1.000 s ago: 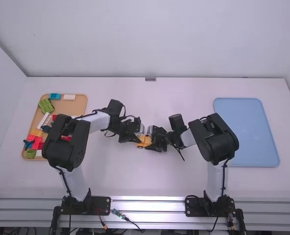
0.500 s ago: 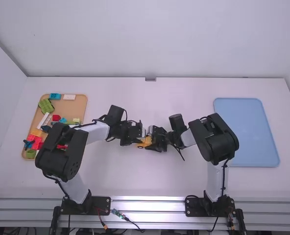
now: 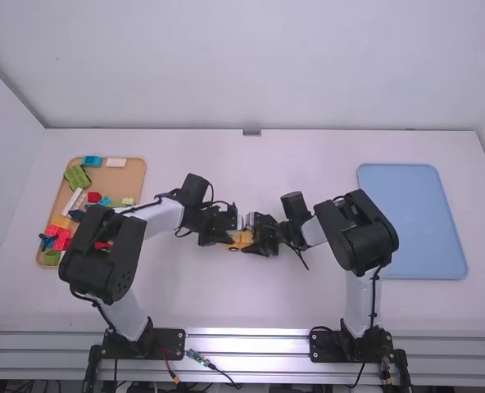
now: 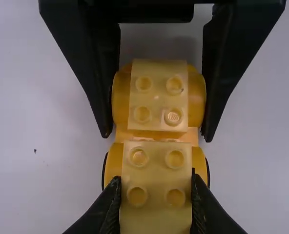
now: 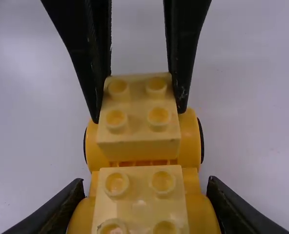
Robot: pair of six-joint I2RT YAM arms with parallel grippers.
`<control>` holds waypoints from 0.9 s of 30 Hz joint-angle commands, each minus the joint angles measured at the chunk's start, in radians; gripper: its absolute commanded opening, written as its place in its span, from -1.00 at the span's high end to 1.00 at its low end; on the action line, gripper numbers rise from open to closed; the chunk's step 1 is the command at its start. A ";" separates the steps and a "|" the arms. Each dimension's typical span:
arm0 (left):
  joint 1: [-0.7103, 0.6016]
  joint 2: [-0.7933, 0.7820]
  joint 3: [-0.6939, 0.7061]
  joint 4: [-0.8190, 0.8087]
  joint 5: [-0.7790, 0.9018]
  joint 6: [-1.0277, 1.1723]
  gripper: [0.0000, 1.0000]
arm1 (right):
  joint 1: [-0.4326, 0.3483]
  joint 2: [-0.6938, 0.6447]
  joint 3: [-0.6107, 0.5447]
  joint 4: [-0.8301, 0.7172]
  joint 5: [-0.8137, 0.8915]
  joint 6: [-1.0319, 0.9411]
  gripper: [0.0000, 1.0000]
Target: Assemble lego blocks to make yellow taxi
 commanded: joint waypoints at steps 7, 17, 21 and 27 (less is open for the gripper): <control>-0.009 0.005 -0.005 -0.014 0.064 0.032 0.97 | -0.003 0.016 -0.003 0.002 0.024 0.013 -0.04; -0.016 0.005 -0.010 -0.010 0.089 0.047 0.97 | -0.005 0.016 -0.003 0.003 0.024 0.013 -0.06; -0.016 0.005 -0.022 0.023 0.088 0.042 0.97 | -0.004 0.016 -0.003 0.002 0.024 0.012 -0.05; -0.016 0.005 -0.054 0.091 0.081 0.039 0.97 | -0.001 0.016 -0.003 0.001 0.024 0.012 -0.06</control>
